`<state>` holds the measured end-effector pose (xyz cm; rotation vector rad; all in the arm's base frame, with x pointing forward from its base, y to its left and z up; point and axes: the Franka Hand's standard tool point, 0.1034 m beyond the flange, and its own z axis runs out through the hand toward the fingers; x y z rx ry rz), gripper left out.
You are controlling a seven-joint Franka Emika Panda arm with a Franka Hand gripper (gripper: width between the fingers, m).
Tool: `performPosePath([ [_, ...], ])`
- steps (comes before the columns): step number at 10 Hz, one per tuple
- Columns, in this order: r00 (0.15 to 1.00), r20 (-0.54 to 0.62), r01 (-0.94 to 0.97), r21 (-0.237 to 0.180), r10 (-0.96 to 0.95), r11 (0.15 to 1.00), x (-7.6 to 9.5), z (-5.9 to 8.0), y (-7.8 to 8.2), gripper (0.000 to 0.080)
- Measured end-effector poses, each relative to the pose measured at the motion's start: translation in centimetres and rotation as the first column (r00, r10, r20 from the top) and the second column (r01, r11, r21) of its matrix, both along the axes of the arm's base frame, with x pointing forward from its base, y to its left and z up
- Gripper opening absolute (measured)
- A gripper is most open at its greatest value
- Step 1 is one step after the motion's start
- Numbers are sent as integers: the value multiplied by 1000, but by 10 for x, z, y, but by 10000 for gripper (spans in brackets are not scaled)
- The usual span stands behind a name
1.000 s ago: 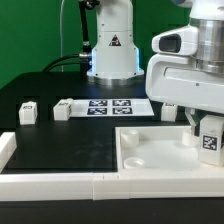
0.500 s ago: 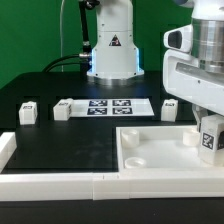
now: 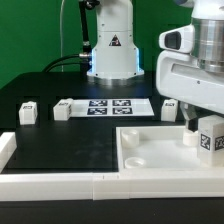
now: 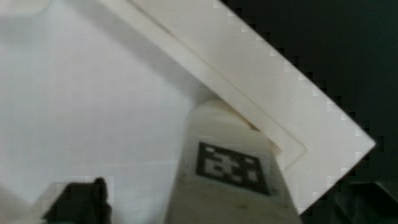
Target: Assemble one leg
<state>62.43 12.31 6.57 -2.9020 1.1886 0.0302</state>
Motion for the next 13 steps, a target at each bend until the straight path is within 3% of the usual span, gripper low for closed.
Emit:
performPosePath([
  [3,918,6,-397,6,397,918,-1,0,-1,649],
  [8,557,-23,-830,15,830,557,-3,-1,-5,649],
  [9,532,-21,-846,15,846,533,-2,-1,-5,649],
  [10,522,-21,-853,16,853,522,-2,-1,-6,516],
  [11,524,-21,-851,16,851,524,-3,-1,-6,516],
  [12,524,-21,-851,16,851,524,-3,-1,-6,334],
  [13,527,-21,-850,16,850,527,-3,-1,-6,334],
])
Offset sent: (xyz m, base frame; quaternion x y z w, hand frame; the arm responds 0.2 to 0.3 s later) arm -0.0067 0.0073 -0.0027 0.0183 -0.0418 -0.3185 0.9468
